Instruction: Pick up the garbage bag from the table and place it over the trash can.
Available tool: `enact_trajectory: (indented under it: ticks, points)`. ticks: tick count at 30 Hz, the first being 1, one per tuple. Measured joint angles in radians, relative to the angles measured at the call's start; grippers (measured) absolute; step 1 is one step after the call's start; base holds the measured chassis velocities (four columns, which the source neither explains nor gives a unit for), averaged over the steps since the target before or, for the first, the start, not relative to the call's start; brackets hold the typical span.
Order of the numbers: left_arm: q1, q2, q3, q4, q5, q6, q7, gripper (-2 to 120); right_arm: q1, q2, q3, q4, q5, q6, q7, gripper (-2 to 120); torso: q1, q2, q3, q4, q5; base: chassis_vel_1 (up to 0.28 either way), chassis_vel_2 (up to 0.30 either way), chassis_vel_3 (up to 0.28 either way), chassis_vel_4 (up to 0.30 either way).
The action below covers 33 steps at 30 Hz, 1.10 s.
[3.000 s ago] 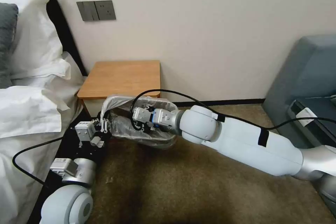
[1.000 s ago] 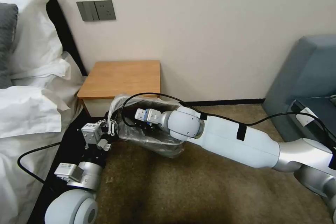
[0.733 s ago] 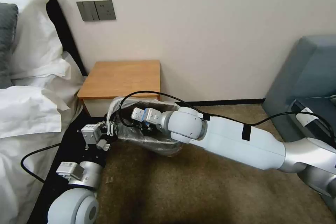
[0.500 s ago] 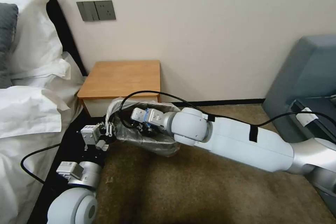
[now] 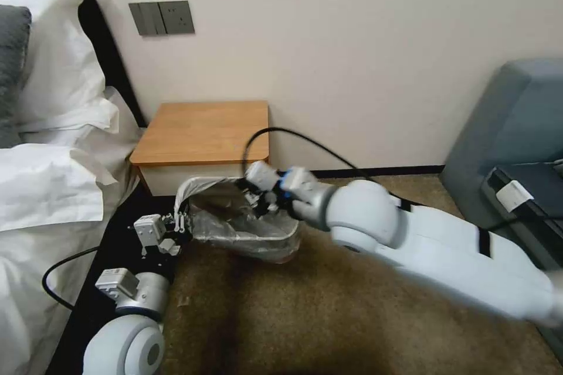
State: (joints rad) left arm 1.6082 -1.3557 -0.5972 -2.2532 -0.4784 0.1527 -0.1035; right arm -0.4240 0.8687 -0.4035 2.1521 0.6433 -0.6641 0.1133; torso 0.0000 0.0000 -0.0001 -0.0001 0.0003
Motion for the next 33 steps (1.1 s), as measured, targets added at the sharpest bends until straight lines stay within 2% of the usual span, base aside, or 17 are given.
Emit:
enact_trajectory:
  ticks: [4,5,8,9,11,12,13,17,18,20,21,23,25,33]
  points:
    - [0.011,0.007,0.003,0.003,-0.014,0.024,-0.027,9,-0.163,-0.097,0.088,0.068,-0.027,0.123,0.110,37,0.000,0.000,0.000,-0.0001,-0.0001,0.000,0.000,0.000,0.000]
    - [0.011,0.007,0.003,0.003,-0.014,0.024,-0.027,9,-0.163,-0.097,0.088,0.068,-0.027,0.123,0.110,37,0.000,0.000,0.000,-0.0001,-0.0001,0.000,0.000,0.000,0.000]
    - [0.017,0.015,0.011,0.018,-0.020,0.032,-0.042,9,-0.309,-0.120,0.179,0.106,-0.057,0.202,0.199,52,0.000,0.000,0.000,0.0002,-0.0005,0.000,0.000,0.000,0.000]
    - [0.017,0.015,0.011,0.018,-0.020,0.032,-0.042,9,-0.309,-0.120,0.179,0.106,-0.057,0.202,0.199,52,0.000,0.000,0.000,0.0002,-0.0005,0.000,0.000,0.000,0.000]
    - [0.025,0.019,0.017,0.022,-0.026,0.035,-0.053,9,-0.433,-0.113,0.264,0.125,-0.093,0.232,0.208,61,0.000,0.000,0.000,0.0002,-0.0002,0.000,0.000,0.000,0.000]
    - [0.032,0.020,0.021,0.024,-0.029,0.038,-0.060,9,-0.523,-0.097,0.339,0.136,-0.124,0.252,0.206,67,0.000,0.000,0.000,-0.0002,-0.0001,0.000,0.000,0.000,0.000]
    - [0.032,0.020,0.021,0.024,-0.029,0.038,-0.060,9,-0.523,-0.097,0.339,0.136,-0.124,0.252,0.206,67,0.000,0.000,0.000,-0.0002,-0.0001,0.000,0.000,0.000,0.000]
    - [0.064,0.025,0.042,0.026,-0.031,0.041,-0.085,9,-0.773,-0.006,0.538,0.174,-0.244,0.308,0.174,86,0.000,0.000,0.000,0.0003,-0.0003,0.000,0.000,0.000,0.000]
    - [0.064,0.025,0.042,0.026,-0.031,0.041,-0.085,9,-0.773,-0.006,0.538,0.174,-0.244,0.308,0.174,86,0.000,0.000,0.000,0.0003,-0.0003,0.000,0.000,0.000,0.000]
    - [0.081,0.028,0.064,0.025,-0.027,0.042,-0.098,9,-0.880,0.046,0.601,0.188,-0.303,0.331,0.154,93,0.000,0.000,0.000,-0.0002,-0.0002,0.000,0.000,0.000,0.000]
    - [0.088,0.028,0.077,0.025,-0.023,0.042,-0.103,9,-0.912,0.066,0.618,0.193,-0.322,0.340,0.150,97,0.000,0.000,0.000,-0.0001,-0.0002,0.000,0.000,0.000,0.000]
    - [0.092,0.028,0.085,0.025,-0.019,0.042,-0.106,9,-0.928,0.077,0.625,0.195,-0.332,0.344,0.148,98,0.000,0.000,0.000,-0.0001,-0.0003,0.000,0.000,0.000,0.000]
    - [0.115,0.025,0.126,0.029,-0.007,0.041,-0.124,9,-0.969,0.117,0.639,0.197,-0.366,0.367,0.144,100,0.000,0.000,0.000,0.0001,-0.0003,0.000,0.000,0.000,0.000]
    - [0.146,0.006,0.178,0.060,0.052,0.014,-0.150,9,-0.980,0.166,0.641,0.197,-0.398,0.383,0.139,100,0.000,0.000,0.000,0.0003,-0.0003,0.000,0.000,0.000,0.000]
